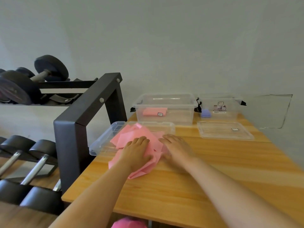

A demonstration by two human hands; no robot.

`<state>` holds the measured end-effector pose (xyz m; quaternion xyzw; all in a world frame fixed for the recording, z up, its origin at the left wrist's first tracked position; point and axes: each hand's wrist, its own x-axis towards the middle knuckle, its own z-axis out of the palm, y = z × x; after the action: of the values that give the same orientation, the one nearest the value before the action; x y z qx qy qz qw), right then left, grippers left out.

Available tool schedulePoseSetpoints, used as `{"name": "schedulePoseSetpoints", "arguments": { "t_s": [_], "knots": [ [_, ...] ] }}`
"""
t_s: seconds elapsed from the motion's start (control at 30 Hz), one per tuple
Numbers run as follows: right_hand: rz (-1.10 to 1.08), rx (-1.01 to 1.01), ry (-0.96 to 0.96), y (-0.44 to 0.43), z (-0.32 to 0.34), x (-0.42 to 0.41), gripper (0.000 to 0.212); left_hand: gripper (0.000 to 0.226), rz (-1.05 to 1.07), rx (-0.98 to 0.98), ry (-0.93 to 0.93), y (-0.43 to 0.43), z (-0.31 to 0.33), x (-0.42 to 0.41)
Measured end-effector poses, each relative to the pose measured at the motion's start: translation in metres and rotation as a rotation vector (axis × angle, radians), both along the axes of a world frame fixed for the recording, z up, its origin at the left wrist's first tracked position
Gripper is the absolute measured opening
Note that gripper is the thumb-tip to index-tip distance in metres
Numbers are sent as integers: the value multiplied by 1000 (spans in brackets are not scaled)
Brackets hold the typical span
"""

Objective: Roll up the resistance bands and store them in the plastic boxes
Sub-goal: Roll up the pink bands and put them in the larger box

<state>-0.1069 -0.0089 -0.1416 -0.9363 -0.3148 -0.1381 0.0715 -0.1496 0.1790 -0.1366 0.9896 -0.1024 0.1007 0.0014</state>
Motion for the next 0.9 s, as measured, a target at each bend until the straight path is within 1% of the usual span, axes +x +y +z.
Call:
{"name": "schedulePoseSetpoints", "arguments": {
  "t_s": [0.13,0.3,0.43,0.5,0.6,0.67,0.77,0.83,0.9],
  "knots": [
    [53,12,23,11,-11,5,38,36,11,-50,57,7,1,3],
    [71,184,31,13,-13,7,24,14,40,-159,23,10,7,14],
    [72,258,32,12,-5,3,16,13,47,-264,-1,4,24,17],
    [46,288,-9,5,11,2,14,13,30,-281,-36,2,40,17],
    [-24,400,-71,-18,48,8,13,10,12,-325,-97,-5,76,22],
    [-84,457,-104,-39,79,17,14,9,23,-412,-147,-10,105,29],
    [-223,546,-198,-80,126,31,13,23,37,-562,-260,-20,151,42],
    [-308,635,-278,-108,156,35,12,20,27,-648,-350,-29,180,49],
    [-381,689,-333,-133,179,35,12,13,13,-723,-399,-36,203,57]
  ]
}}
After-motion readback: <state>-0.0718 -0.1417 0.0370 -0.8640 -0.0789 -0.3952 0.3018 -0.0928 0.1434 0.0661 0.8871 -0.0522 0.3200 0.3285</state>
